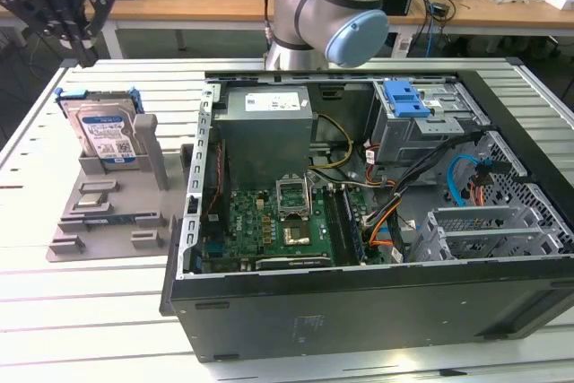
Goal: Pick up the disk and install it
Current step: 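Reach for the disk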
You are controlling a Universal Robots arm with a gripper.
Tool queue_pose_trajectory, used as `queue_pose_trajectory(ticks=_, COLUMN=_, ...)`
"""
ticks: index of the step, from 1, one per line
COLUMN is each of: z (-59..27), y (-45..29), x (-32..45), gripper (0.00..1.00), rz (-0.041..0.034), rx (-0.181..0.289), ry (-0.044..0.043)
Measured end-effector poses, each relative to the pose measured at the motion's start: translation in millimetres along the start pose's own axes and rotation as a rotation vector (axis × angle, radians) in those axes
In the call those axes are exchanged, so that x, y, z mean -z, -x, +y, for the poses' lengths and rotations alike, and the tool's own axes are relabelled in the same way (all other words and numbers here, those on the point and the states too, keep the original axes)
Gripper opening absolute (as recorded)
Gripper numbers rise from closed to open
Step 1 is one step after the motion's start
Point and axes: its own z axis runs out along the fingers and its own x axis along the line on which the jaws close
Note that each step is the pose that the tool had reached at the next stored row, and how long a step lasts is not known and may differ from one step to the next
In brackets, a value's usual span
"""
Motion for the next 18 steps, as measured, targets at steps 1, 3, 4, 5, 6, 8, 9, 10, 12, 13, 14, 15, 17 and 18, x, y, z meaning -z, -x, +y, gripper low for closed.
queue_pose_trajectory(ticks=1, z=-0.2, y=-3.8, x=0.0, gripper=0.11, rz=0.0, rx=0.0, ry=0.0001)
queue_pose_trajectory(ticks=3, z=-1.1, y=-16.8, x=0.2, gripper=0.11, rz=0.0, rx=0.0, ry=0.0)
queue_pose_trajectory(ticks=4, z=-1.4, y=-22.4, x=0.2, gripper=0.11, rz=-0.0001, rx=0.0, ry=0.0)
queue_pose_trajectory(ticks=5, z=-1.6, y=-24.7, x=0.2, gripper=0.11, rz=0.0, rx=0.0, ry=0.0)
queue_pose_trajectory(ticks=6, z=-1.7, y=-27.5, x=0.3, gripper=0.11, rz=0.0, rx=0.0, ry=0.0)
queue_pose_trajectory(ticks=8, z=-2.1, y=-32.6, x=0.3, gripper=0.11, rz=0.0, rx=0.0, ry=0.0001)
queue_pose_trajectory(ticks=9, z=-2.1, y=-33.5, x=0.4, gripper=0.11, rz=0.0, rx=0.0, ry=0.0)
queue_pose_trajectory(ticks=10, z=-2.2, y=-33.6, x=0.4, gripper=0.11, rz=0.0, rx=0.0, ry=0.0)
queue_pose_trajectory(ticks=12, z=-2.2, y=-33.7, x=0.3, gripper=0.11, rz=-0.0001, rx=0.0, ry=0.0001)
queue_pose_trajectory(ticks=13, z=-2.2, y=-33.8, x=0.4, gripper=0.11, rz=0.0, rx=0.0, ry=0.0)
queue_pose_trajectory(ticks=14, z=-2.2, y=-33.8, x=0.4, gripper=0.11, rz=0.0, rx=0.0, ry=0.0)
queue_pose_trajectory(ticks=15, z=-2.2, y=-33.8, x=0.4, gripper=0.11, rz=-0.0001, rx=0.0, ry=0.0)
queue_pose_trajectory(ticks=17, z=-2.2, y=-33.9, x=0.4, gripper=0.11, rz=0.0, rx=0.0, ry=0.0)
queue_pose_trajectory(ticks=18, z=-2.2, y=-33.9, x=0.4, gripper=0.11, rz=0.0, rx=0.0, ry=0.0)
